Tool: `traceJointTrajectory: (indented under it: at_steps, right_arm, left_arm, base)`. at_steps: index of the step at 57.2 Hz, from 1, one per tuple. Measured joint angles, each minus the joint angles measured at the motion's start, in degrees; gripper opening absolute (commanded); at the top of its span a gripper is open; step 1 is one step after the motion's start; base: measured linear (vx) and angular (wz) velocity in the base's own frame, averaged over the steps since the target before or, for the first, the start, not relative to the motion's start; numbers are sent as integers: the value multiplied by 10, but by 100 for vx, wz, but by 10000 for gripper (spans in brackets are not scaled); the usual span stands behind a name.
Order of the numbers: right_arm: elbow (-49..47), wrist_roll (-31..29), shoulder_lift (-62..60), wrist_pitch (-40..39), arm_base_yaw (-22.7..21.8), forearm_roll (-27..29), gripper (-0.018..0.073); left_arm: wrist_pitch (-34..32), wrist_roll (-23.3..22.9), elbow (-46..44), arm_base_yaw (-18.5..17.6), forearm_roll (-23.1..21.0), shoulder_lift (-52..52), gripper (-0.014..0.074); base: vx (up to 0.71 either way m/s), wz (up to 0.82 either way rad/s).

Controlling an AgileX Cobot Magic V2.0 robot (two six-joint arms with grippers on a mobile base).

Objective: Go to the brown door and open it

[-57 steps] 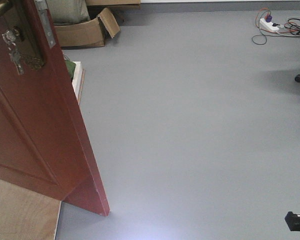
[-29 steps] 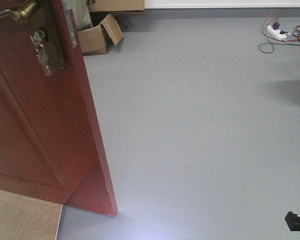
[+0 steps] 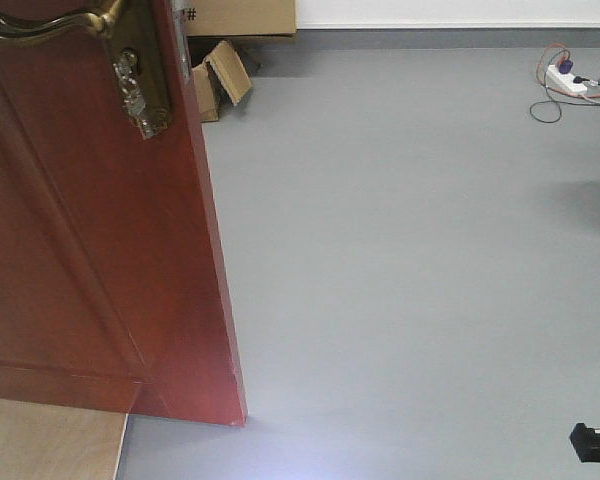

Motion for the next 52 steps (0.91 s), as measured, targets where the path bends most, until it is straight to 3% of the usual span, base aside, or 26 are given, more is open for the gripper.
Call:
traceJointTrajectory:
  at_steps: [52]
  right_arm:
    - [0,0,0,0,0,0,0]
  left_arm:
    - [-1,0,0,0,0,2,-3]
  base:
    - [4,1]
